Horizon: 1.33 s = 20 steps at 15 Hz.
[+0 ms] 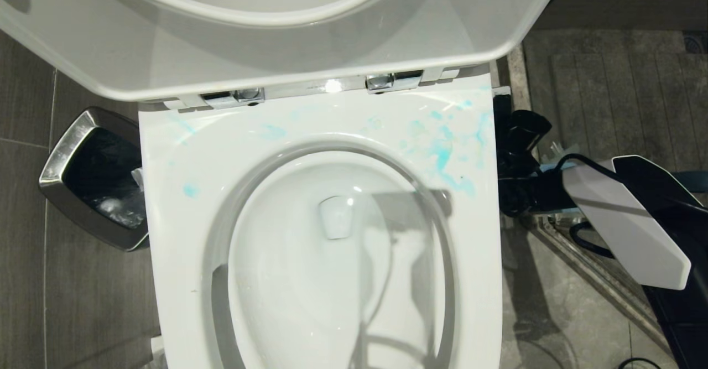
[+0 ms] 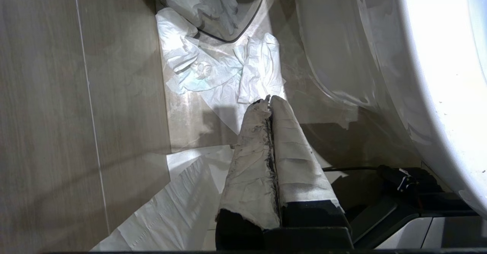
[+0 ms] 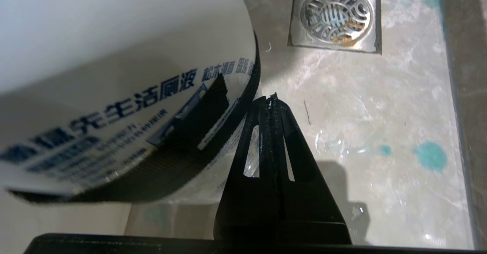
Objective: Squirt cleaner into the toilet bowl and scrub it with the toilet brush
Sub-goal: Pour in the cleaning agent
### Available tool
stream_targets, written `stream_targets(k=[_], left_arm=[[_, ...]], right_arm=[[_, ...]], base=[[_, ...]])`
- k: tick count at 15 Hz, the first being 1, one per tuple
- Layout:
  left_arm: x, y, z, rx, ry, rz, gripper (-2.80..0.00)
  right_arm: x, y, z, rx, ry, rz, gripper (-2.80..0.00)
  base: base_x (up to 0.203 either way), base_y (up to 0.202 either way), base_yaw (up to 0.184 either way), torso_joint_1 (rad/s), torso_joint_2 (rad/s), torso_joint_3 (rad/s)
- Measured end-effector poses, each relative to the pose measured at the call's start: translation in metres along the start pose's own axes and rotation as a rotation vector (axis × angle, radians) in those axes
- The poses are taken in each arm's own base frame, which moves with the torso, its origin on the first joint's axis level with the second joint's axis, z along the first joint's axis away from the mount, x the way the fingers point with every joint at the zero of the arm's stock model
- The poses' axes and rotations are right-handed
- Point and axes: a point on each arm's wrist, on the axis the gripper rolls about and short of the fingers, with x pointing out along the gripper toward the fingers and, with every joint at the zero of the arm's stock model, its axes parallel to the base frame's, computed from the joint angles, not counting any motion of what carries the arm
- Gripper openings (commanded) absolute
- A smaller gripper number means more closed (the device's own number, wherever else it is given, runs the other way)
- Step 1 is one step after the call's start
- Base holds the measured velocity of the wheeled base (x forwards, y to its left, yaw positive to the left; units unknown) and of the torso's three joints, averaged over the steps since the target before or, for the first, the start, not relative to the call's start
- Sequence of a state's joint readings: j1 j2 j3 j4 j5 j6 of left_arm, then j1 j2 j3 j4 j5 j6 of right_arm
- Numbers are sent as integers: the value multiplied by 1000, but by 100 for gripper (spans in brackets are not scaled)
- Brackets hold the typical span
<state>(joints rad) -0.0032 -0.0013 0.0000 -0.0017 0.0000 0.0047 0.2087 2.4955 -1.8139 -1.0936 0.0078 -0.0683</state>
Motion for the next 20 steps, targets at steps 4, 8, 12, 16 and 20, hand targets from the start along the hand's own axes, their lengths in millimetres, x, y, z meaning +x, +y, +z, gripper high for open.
stream_targets(k=[4, 8, 12, 16, 20], left_arm=[[0, 0, 0, 0, 0, 0, -280], [0, 0, 0, 0, 0, 0, -280], [0, 0, 0, 0, 0, 0, -280], [0, 0, 0, 0, 0, 0, -280], [0, 0, 0, 0, 0, 0, -280]], right_arm=[[6, 4, 0, 3, -14, 7, -280], [11, 7, -2, 4, -17, 11, -280], [12, 4, -4, -6, -2, -13, -280], [-11, -9, -17, 15, 175, -71, -280], [-47, -7, 5, 105, 318, -93, -280]], base=[[0, 0, 0, 0, 0, 0], [0, 0, 0, 0, 0, 0], [0, 0, 0, 0, 0, 0], [0, 0, 0, 0, 0, 0], [0, 0, 0, 0, 0, 0]])
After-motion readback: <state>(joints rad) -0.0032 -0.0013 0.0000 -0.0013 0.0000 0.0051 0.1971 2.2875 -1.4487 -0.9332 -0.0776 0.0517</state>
